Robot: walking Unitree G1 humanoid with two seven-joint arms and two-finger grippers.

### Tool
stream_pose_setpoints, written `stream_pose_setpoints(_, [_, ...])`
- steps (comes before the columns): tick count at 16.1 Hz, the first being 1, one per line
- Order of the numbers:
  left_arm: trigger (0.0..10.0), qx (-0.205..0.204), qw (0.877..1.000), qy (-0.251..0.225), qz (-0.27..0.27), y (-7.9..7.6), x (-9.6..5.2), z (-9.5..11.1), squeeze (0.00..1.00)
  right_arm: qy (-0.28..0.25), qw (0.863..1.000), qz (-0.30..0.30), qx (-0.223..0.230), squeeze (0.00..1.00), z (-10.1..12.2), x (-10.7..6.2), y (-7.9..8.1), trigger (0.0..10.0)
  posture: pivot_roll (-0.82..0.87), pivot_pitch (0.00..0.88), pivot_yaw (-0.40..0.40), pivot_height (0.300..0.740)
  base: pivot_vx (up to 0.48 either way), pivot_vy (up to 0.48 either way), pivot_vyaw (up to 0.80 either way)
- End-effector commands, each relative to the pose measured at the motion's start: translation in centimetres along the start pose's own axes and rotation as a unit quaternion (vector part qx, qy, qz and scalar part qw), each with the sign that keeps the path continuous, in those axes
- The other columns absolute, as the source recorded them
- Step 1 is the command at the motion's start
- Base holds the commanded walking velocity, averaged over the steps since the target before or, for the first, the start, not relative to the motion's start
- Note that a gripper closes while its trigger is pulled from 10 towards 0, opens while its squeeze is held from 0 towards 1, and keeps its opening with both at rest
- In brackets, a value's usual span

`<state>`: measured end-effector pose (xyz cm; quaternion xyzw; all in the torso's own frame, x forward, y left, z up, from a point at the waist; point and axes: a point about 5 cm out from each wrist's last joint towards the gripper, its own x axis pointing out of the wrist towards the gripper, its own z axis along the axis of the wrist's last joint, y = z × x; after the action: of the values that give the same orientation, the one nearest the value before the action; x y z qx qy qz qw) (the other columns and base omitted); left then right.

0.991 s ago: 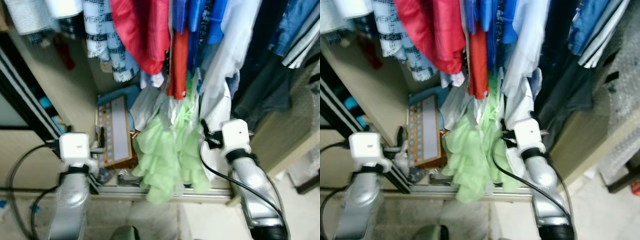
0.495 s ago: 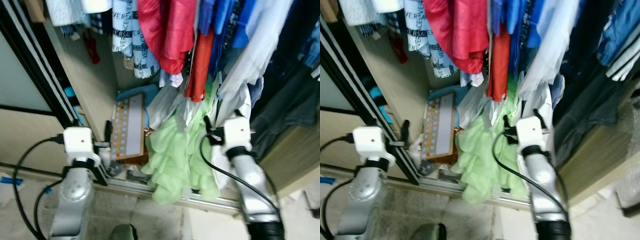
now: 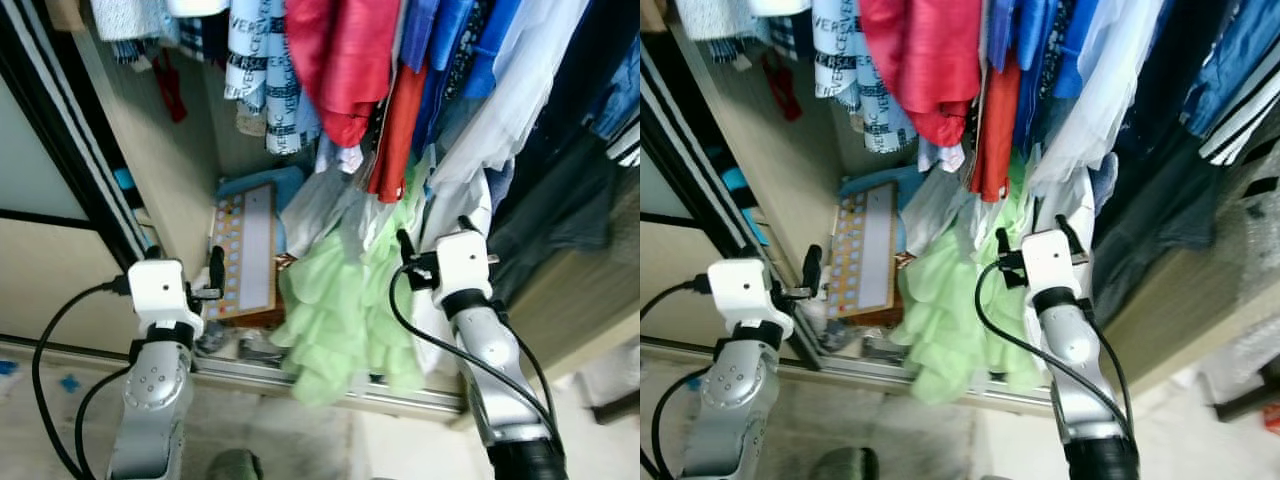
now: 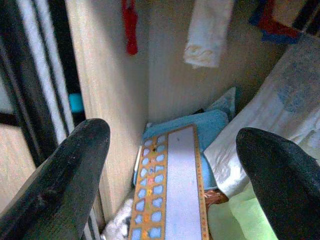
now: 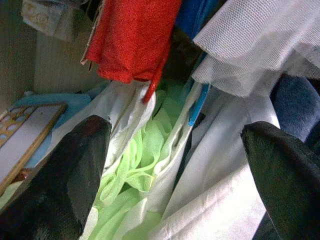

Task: Clean up the room

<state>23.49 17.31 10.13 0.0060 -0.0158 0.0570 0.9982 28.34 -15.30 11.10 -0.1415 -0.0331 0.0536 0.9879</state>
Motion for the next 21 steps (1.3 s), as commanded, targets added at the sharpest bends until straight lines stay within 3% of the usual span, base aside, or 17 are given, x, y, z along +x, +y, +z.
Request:
stream_pose_setpoints(1, [10.0,-0.005,1.0,-0.008,0.021,0.4,-0.2,0.3,0.0,-0.007,1.0,0.01,0.0,0.0,0.3,0.4,0.2,10.0,0.0,0.0,-0.1,0.74,0.0,0.0,0.0])
stream_pose_setpoints(4, [10.0,-0.011,1.0,0.003,0.014,0.3,-0.4,0.0,0.0,-0.009,1.0,0.014,0.001,0.0,0.4,0.6,0.4,10.0,0.0,0.0,-0.092,0.74,0.0,0.0,0.0])
stream_pose_setpoints(7, [10.0,-0.007,1.0,0.004,-0.012,-0.2,0.2,0.0,0.0,0.003,1.0,-0.01,0.012,0.0,0.0,0.3,0.0,10.0,-0.03,0.0,-0.047,0.74,0.0,0.0,-0.2])
stream_pose_setpoints(9, [10.0,-0.007,1.0,-0.001,-0.029,-0.7,0.7,0.2,0.0,0.005,1.0,-0.018,0.016,0.0,-0.2,0.0,-0.2,10.0,-0.04,0.0,-0.04,0.74,0.0,0.0,-0.8])
stream_pose_setpoints(16, [10.0,-0.011,0.999,-0.01,-0.04,-0.9,0.9,0.5,0.0,0.0,1.0,-0.011,0.013,0.0,-0.2,-0.2,0.1,10.0,-0.04,0.0,-0.041,0.74,0.0,0.0,0.0])
stream_pose_setpoints(21, [10.0,-0.008,0.999,-0.012,-0.048,-0.9,1.0,0.6,0.0,-0.004,1.0,-0.008,0.015,0.0,0.1,0.3,0.3,10.0,-0.03,0.0,-0.039,0.74,0.305,0.0,0.0])
